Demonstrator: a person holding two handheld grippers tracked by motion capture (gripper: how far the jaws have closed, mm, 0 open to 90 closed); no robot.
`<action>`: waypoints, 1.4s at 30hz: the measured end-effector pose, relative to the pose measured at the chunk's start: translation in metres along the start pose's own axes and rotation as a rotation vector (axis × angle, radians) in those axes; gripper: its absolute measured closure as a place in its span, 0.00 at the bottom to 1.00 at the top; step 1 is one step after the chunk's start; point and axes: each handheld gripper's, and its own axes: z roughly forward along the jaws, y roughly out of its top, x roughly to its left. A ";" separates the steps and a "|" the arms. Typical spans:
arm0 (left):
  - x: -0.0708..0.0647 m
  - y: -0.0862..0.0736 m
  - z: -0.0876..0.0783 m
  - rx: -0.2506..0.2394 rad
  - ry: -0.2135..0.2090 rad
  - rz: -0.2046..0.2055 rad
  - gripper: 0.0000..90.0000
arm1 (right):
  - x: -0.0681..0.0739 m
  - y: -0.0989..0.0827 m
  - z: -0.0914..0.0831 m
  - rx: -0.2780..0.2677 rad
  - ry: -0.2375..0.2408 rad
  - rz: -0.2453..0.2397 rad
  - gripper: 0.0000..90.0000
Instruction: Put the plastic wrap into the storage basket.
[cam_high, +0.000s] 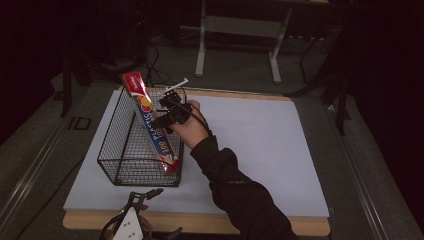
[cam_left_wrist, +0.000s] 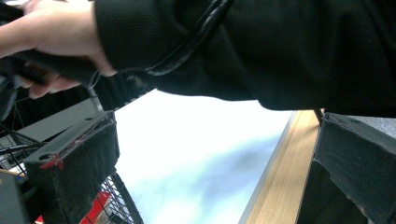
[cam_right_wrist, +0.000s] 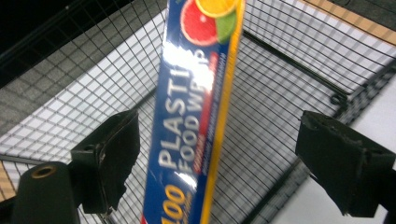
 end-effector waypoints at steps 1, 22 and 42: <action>0.000 0.000 0.000 0.001 0.002 0.000 0.00 | -0.002 -0.002 -0.004 -0.005 0.001 -0.001 0.15; -0.001 -0.001 0.002 0.011 0.013 0.001 0.00 | -0.043 -0.072 -0.064 -0.053 -0.011 0.006 0.16; -0.002 -0.002 0.005 0.023 0.015 0.003 0.00 | -0.080 -0.158 -0.083 -0.104 0.050 0.055 0.15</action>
